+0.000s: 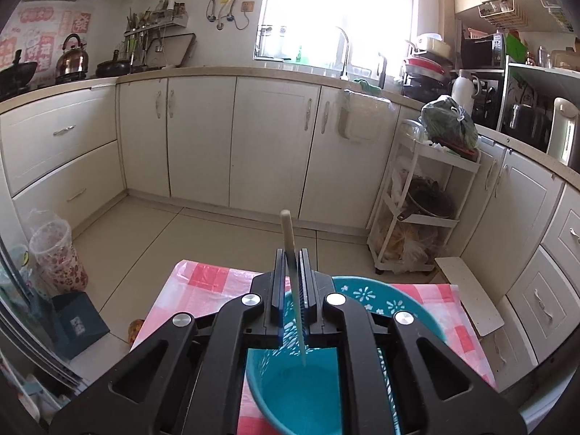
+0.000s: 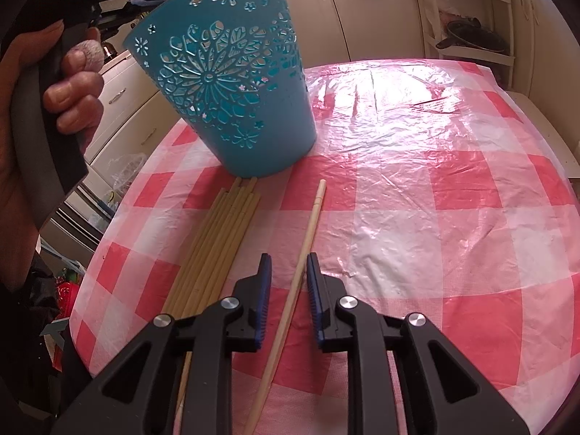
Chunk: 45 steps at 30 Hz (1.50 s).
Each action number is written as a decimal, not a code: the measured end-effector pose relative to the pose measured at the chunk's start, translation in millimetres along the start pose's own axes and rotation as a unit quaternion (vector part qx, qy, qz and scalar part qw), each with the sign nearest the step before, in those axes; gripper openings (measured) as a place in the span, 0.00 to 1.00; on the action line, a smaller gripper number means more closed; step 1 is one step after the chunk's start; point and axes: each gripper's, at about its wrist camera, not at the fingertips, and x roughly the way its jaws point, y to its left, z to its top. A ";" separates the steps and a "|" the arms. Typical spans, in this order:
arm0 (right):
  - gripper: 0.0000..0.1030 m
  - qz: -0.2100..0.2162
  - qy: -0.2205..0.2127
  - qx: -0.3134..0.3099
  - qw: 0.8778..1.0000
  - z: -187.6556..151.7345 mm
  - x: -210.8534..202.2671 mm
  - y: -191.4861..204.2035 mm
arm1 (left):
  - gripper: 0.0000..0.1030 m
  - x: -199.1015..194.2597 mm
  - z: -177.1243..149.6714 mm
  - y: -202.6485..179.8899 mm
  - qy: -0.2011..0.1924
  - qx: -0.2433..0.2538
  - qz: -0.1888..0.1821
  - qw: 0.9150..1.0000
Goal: Organize utensils
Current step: 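Lift the stick with the left gripper and drop it into the teal basket, then close the right gripper on a single wooden stick beside the bundle, then lift the stick with the right gripper and release it into the basket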
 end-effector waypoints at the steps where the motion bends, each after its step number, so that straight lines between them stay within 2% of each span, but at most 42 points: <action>1: 0.20 0.000 0.000 0.000 1.000 0.0 0.1 0.0 | 0.13 -2.8 -1.0 2.2 0.004 0.002 0.002 1.000; 2: 0.20 0.000 0.000 0.001 1.000 0.0 0.2 0.0 | 0.18 -7.1 -2.1 4.9 0.006 0.004 0.006 1.000; 4: 0.22 0.003 0.000 0.001 1.000 -0.2 -0.2 -0.4 | 0.47 -20.3 -3.5 12.5 0.000 0.003 0.017 1.000; 7: 0.27 0.002 0.003 0.000 1.000 -0.4 -1.4 0.7 | 0.68 -47.2 -7.3 26.0 -0.019 0.005 0.037 0.999; 10: 0.30 -0.011 0.010 -0.007 1.000 1.5 -0.5 6.5 | 0.80 -70.7 -15.1 41.0 -0.026 0.012 0.058 0.998; 12: 0.33 -0.031 0.011 -0.016 0.999 3.3 1.2 11.1 | 0.84 -81.9 -23.1 50.3 -0.027 0.020 0.072 0.997; 19: 0.33 -0.094 0.020 -0.055 0.994 8.3 10.9 21.5 | 0.86 -97.3 -51.7 74.6 0.014 0.028 0.097 0.995; 21: 0.27 -0.123 0.023 -0.081 0.989 7.3 14.7 29.2 | 0.86 -100.2 -57.8 79.2 0.023 0.025 0.098 0.995; 24: 0.16 -0.121 0.023 -0.099 0.987 4.6 13.6 31.2 | 0.87 -103.0 -64.1 83.5 0.032 0.026 0.097 0.994; 25: 0.08 -0.119 0.027 -0.097 0.988 4.7 13.2 30.7 | 0.88 -103.7 -66.4 85.0 0.035 0.026 0.096 0.994; 26: 0.07 -0.113 0.030 -0.087 0.989 5.4 11.9 28.2 | 0.88 -103.7 -68.1 85.7 0.039 0.026 0.097 0.994; 29: 0.06 -0.057 0.032 -0.027 0.997 5.8 -1.1 11.2 | 0.88 -103.7 -73.9 88.3 0.050 0.024 0.091 0.994; 34: 0.06 0.050 -0.007 0.048 0.998 11.9 -47.9 1.3 | 0.89 -102.8 -85.9 99.3 0.069 0.014 0.090 0.993; 38: 0.06 0.125 -0.070 0.078 0.987 40.8 -97.6 6.9 | 0.89 -101.6 -95.3 111.6 0.087 -0.002 0.092 0.992; 41: 0.06 0.159 -0.132 0.069 0.976 71.6 -129.6 23.4 | 0.89 -101.3 -99.9 118.5 0.097 -0.015 0.095 0.991; 43: 0.06 0.167 -0.179 0.056 0.968 96.6 -144.8 36.8 | 0.89 -102.4 -101.9 121.7 0.100 -0.024 0.095 0.990; 45: 0.06 0.157 -0.228 0.039 0.960 123.4 -152.3 51.4 | 0.89 -103.4 -103.3 122.8 0.102 -0.029 0.094 0.990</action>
